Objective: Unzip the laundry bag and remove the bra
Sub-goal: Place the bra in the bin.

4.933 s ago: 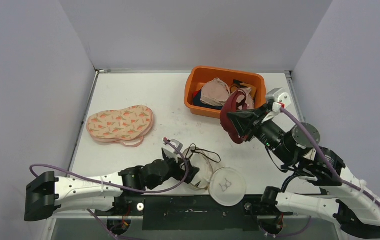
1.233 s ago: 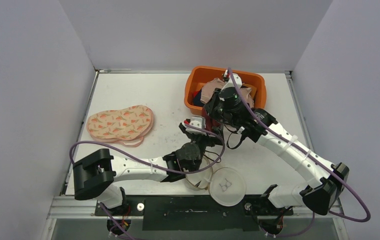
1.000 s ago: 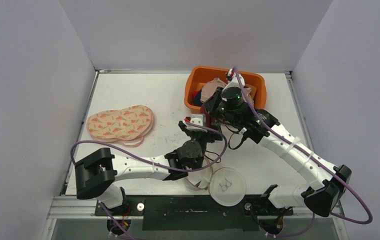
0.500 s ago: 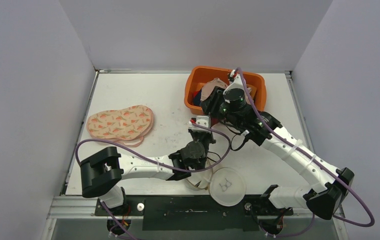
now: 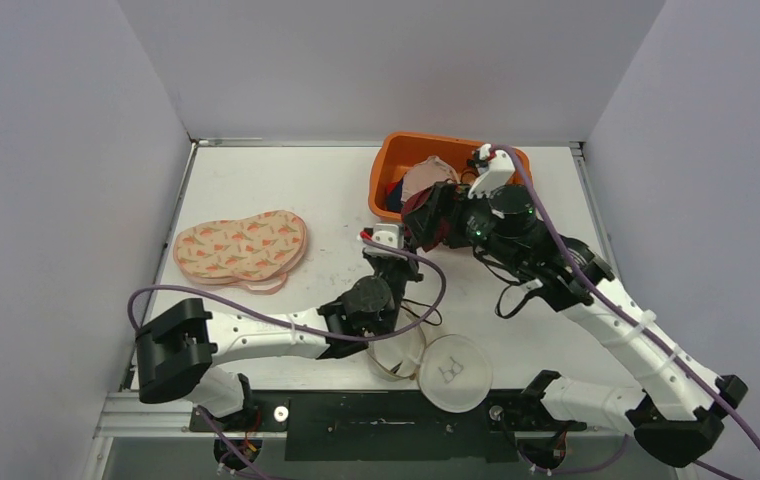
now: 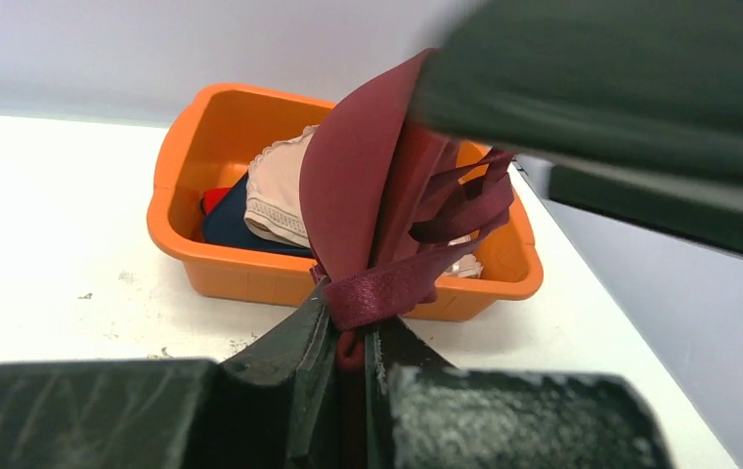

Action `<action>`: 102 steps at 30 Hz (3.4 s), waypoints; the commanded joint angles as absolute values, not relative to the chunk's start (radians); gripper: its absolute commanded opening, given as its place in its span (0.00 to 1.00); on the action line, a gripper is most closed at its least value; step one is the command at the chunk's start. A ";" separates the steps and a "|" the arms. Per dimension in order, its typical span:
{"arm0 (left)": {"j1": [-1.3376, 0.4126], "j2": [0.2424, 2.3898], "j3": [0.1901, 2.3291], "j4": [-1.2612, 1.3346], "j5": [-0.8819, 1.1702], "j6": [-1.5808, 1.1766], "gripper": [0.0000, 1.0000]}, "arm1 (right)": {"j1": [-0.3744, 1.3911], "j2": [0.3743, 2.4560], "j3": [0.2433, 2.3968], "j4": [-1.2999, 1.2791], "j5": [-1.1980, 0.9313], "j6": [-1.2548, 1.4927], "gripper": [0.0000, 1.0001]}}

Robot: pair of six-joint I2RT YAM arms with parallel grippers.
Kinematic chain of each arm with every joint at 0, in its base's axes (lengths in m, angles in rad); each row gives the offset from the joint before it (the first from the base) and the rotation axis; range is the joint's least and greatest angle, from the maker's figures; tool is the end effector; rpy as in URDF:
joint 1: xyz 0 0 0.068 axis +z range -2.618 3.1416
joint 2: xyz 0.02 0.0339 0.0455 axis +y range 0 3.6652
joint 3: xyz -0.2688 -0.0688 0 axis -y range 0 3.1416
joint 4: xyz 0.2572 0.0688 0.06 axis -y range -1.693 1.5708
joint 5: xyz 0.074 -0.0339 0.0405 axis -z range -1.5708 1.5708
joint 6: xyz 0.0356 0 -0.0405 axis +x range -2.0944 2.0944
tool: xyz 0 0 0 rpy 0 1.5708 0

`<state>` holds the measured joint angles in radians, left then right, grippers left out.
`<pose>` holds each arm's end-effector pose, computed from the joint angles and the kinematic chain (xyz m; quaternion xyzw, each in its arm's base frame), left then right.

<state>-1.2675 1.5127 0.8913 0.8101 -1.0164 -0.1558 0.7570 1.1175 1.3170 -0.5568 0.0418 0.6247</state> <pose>0.1303 -0.3150 0.2983 -0.0247 0.6708 -0.2048 0.7123 0.1792 0.1673 0.4266 -0.0424 0.8203 0.3500 0.4503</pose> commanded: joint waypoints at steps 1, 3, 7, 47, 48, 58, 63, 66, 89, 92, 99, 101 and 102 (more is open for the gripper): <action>-1.234 1.403 0.882 0.726 -0.893 -0.266 0.00 | 0.759 0.982 1.355 -0.590 -0.039 0.434 0.91; -1.219 1.343 0.869 0.669 -0.828 -0.321 0.00 | 0.759 0.914 1.311 -0.562 -0.091 0.354 0.91; -1.148 1.190 0.823 0.520 -0.608 -0.462 0.00 | 0.759 0.729 1.131 -0.364 -0.139 0.278 0.92; -0.742 0.674 0.740 0.215 0.554 -0.678 0.00 | 0.761 0.716 0.883 0.082 -0.623 0.408 0.95; -0.742 0.673 0.737 0.218 0.551 -0.679 0.00 | 0.760 0.723 0.876 0.093 -0.635 0.419 0.96; -0.742 0.701 0.725 0.289 0.551 -0.720 0.00 | 0.766 0.791 0.858 0.138 -0.705 0.469 0.68; -0.744 0.708 0.723 0.313 0.549 -0.736 0.00 | 0.776 0.797 0.852 0.101 -0.674 0.454 0.49; -0.743 0.706 0.719 0.310 0.541 -0.742 0.00 | 0.777 0.787 0.849 0.096 -0.659 0.453 0.34; -0.742 0.333 0.571 -0.063 -0.222 -0.758 0.96 | 0.740 0.957 1.210 -0.141 0.261 0.436 0.05; -0.742 0.295 0.516 -0.063 -0.270 -0.805 0.96 | 0.699 1.001 1.204 -0.042 0.299 0.448 0.05; -0.742 0.276 0.415 -0.101 -0.320 -0.945 0.96 | 0.452 1.166 1.191 0.131 0.149 0.564 0.05; -0.742 0.269 0.387 -0.093 -0.321 -0.973 0.96 | 0.358 1.212 1.162 0.199 0.060 0.610 0.05; -0.742 0.264 0.373 -0.089 -0.321 -0.986 0.96 | 0.327 1.235 1.149 0.233 0.028 0.626 0.05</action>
<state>-0.7486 0.2863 0.4011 -0.0978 -0.2810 -0.8986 0.4561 1.1748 1.1782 0.0284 0.1600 0.5228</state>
